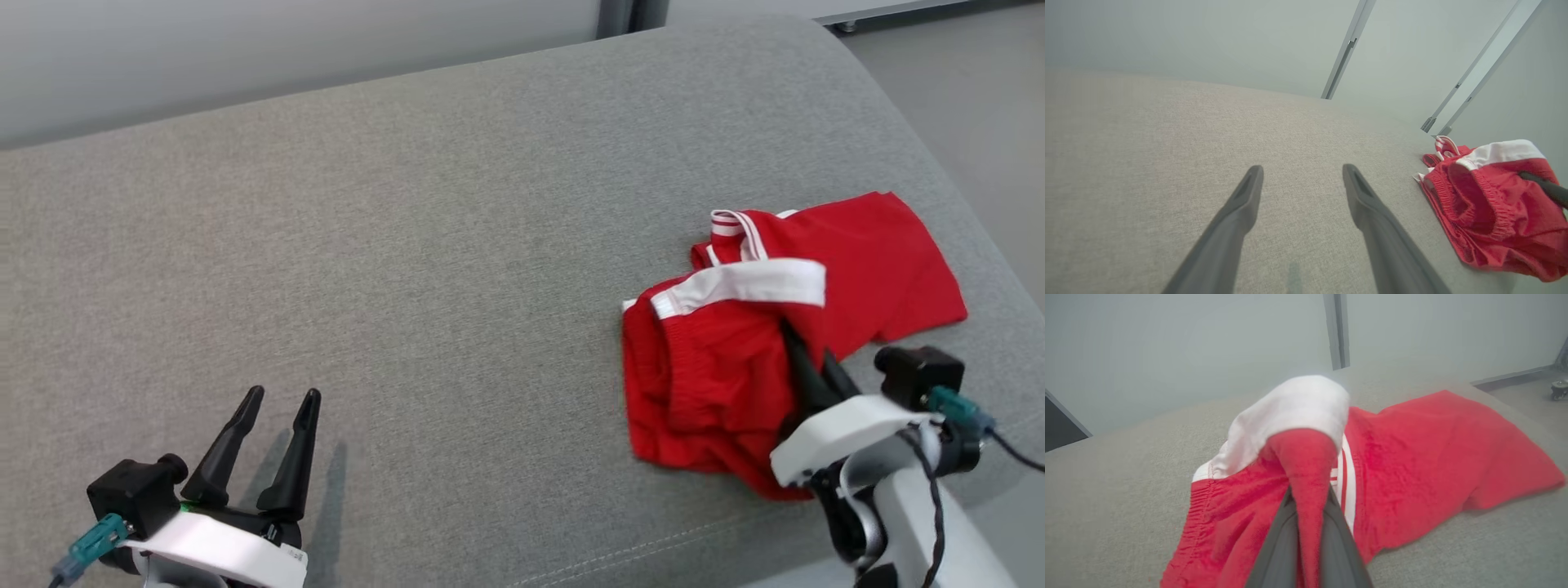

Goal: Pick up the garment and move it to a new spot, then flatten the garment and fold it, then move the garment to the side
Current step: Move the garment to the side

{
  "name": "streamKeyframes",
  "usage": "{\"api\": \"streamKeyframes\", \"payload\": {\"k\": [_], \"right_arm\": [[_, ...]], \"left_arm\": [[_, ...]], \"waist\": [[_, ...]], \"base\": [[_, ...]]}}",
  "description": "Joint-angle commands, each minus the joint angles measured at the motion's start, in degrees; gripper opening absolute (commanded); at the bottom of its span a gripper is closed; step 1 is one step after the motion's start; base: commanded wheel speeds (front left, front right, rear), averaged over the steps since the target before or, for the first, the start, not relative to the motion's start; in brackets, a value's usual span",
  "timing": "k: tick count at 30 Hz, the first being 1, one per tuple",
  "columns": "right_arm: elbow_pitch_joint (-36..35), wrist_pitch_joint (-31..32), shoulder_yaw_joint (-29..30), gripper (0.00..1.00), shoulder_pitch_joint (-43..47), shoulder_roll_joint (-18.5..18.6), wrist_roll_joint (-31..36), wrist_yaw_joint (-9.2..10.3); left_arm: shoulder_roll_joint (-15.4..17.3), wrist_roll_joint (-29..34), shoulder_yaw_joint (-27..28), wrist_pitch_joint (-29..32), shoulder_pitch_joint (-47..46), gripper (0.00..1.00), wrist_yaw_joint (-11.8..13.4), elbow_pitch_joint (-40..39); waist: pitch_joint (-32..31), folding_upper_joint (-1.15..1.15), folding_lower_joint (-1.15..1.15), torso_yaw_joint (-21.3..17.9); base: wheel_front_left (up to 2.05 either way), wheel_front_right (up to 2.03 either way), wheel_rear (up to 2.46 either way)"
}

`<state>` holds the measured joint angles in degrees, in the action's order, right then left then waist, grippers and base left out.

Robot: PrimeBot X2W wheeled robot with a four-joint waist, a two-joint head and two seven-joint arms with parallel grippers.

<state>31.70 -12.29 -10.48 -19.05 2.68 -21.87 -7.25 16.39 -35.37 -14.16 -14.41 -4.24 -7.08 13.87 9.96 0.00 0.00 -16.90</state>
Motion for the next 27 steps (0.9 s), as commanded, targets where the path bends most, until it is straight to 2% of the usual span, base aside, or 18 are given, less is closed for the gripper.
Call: {"api": "streamKeyframes", "payload": {"k": [1,9,13,14,20,21,22,27], "right_arm": [[-3.0,2.0,2.4,0.00,-3.1,0.2,3.9,-0.24],[-14.3,14.0,14.3,0.00,-7.4,0.2,16.1,-0.24],[-19.2,18.7,18.4,0.00,-6.7,0.2,18.6,-0.24],[-22.3,21.1,20.6,0.00,-5.9,0.2,20.0,-0.24],[-27.3,26.4,24.5,0.00,-4.5,0.2,22.3,-0.24],[-27.7,27.2,25.1,0.37,-4.4,0.2,22.8,-0.24],[-27.9,27.5,25.8,1.00,-4.4,0.2,23.2,-0.24],[-29.8,25.0,28.3,1.00,-5.6,0.2,30.1,-0.24]], "left_arm": [[1.9,-0.2,2.7,-0.6,-0.3,1.00,-0.4,-3.1],[4.1,-2.1,3.5,-0.6,0.3,1.00,-0.4,-6.8],[4.5,-2.8,3.1,-0.6,-0.1,1.00,-0.4,-7.1],[4.9,-3.2,3.0,-0.6,-0.3,1.00,-0.4,-7.3],[6.1,-4.1,2.9,-0.6,-0.9,1.00,-0.4,-7.9],[6.4,-4.3,2.8,-0.6,-1.1,1.00,-0.4,-8.1],[6.6,-4.4,2.6,-0.6,-1.2,1.00,-0.4,-8.2],[8.4,-5.5,2.2,-0.6,-1.9,1.00,-0.4,-9.0]], "waist": [[1.8,0.00,0.00,2.4],[4.4,0.00,0.00,8.0],[5.1,0.00,0.00,9.5],[5.5,0.00,0.00,10.3],[6.9,0.00,0.00,11.5],[7.1,0.00,0.00,11.8],[7.4,0.00,0.00,12.0],[9.1,0.00,0.00,13.7]], "base": [[0.00,0.00,0.00],[0.00,0.00,0.00],[0.00,0.00,0.00],[0.00,0.00,0.00],[0.00,0.00,0.00],[0.00,0.00,0.00],[0.00,0.00,0.00],[0.00,0.00,0.00]]}}
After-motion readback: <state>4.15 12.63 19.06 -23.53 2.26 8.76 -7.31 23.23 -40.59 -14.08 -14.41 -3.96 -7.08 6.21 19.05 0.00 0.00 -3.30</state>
